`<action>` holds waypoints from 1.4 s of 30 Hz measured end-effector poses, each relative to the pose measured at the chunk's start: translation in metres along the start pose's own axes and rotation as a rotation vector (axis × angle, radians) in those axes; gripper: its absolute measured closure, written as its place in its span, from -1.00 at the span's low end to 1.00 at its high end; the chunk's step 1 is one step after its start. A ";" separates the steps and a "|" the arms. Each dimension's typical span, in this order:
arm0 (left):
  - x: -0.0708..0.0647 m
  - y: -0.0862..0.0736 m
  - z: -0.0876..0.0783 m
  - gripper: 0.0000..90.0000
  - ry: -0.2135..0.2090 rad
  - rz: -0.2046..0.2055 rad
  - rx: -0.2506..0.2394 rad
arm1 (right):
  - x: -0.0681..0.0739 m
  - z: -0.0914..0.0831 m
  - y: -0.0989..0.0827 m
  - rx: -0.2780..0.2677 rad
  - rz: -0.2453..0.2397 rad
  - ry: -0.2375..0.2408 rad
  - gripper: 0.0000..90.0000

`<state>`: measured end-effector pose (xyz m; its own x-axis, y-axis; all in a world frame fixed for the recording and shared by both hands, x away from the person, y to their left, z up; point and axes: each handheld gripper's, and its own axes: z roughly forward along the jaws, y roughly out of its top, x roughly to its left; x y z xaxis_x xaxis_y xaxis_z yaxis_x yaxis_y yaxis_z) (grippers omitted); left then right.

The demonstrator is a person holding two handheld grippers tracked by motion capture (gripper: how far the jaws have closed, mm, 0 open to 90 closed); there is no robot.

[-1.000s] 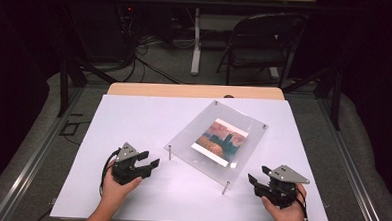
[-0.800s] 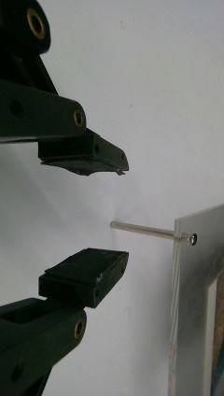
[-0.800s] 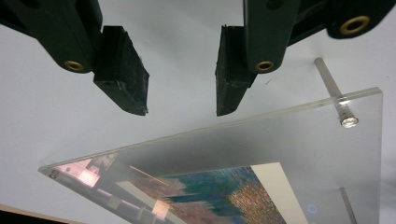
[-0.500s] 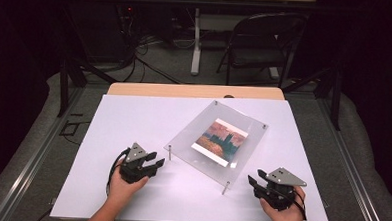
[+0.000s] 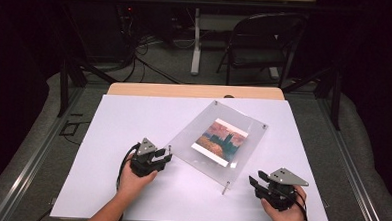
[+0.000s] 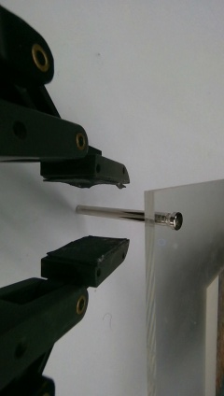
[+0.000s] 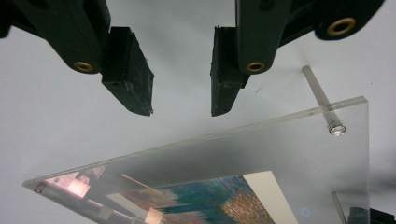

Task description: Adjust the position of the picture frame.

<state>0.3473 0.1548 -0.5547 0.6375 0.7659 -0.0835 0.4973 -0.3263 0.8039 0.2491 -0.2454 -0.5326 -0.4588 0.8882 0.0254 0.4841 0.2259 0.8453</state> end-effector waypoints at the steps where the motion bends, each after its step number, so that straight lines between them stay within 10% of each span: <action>1: 0.000 0.001 0.002 0.44 0.001 -0.003 -0.001 | 0.000 0.000 0.000 0.001 0.001 -0.001 0.32; 23: -0.001 0.005 0.011 0.86 -0.013 -0.020 0.023 | 0.002 0.000 -0.002 0.013 0.011 0.018 0.39; 42: 0.002 0.010 0.009 0.89 -0.040 -0.022 0.030 | 0.016 0.004 -0.004 0.055 -0.022 0.130 0.60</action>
<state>0.3588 0.1477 -0.5525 0.6490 0.7505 -0.1247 0.5283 -0.3265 0.7838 0.2434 -0.2306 -0.5377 -0.5605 0.8244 0.0793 0.5118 0.2695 0.8157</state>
